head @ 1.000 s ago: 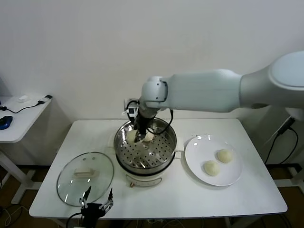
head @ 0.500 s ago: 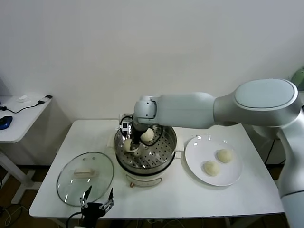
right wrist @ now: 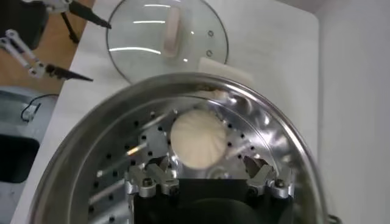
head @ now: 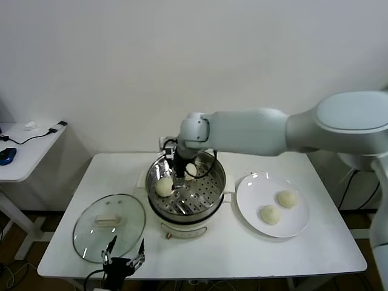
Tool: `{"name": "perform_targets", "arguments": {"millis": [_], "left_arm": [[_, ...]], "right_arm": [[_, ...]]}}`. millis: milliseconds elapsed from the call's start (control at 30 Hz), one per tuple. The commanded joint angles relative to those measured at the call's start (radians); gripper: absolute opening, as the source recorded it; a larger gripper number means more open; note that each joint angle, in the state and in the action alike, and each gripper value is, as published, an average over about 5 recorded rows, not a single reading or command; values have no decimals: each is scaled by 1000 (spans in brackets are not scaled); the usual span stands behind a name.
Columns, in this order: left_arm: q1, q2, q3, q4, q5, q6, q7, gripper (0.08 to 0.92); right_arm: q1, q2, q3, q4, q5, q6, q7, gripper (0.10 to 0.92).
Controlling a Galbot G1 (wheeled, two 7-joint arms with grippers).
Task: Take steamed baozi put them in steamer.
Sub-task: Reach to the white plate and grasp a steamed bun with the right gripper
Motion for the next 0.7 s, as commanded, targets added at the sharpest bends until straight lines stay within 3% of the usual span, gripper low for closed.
{"name": "perform_targets", "arguments": {"millis": [33, 200, 333, 500, 700], "left_arm": [[1, -1, 0, -9, 3, 2, 1, 823], [-2, -2, -6, -14, 0, 6, 1, 823], [-9, -4, -13, -13, -3, 9, 1, 823], [-16, -10, -22, -10, -4, 15, 2, 823], [-19, -17, -37, -10, -13, 21, 2, 823]], "right_arm": [[269, -253, -112, 91, -31, 121, -211, 823], [405, -487, -300, 266, -144, 157, -258, 823], [344, -638, -383, 340, -272, 148, -231, 823], [76, -735, -264, 265, -410, 133, -199, 823], [-160, -737, -114, 194, -462, 102, -164, 823]]}}
